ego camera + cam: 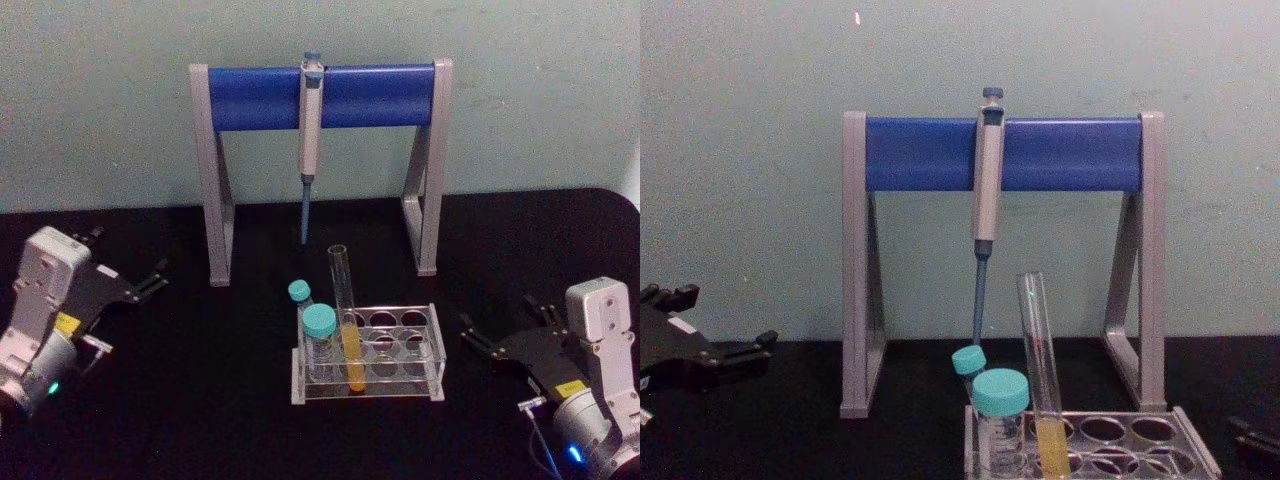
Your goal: Pick up the test tube from the test tube rack, shake it, then place it back into the test tube rack.
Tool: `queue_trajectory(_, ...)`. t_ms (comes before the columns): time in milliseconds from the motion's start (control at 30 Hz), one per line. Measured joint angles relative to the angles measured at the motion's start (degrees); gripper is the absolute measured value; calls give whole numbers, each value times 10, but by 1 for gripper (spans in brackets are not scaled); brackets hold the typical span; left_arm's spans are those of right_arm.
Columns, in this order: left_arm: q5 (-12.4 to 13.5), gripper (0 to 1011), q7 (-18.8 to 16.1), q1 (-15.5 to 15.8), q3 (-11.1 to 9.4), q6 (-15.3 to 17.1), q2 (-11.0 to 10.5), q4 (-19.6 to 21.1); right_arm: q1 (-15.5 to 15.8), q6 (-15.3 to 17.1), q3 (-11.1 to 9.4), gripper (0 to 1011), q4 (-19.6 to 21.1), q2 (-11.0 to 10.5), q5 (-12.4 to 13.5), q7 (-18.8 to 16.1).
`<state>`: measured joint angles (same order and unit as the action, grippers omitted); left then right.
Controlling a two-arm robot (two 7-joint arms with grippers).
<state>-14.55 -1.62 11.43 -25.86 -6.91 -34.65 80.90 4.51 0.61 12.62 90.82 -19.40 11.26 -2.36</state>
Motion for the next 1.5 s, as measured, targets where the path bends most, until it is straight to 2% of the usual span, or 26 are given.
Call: queue_trajectory(1500, 0, 1001, 0, 0, 0, 0, 0, 0, 1, -1, 0, 1000, 1, 0, 1, 1)
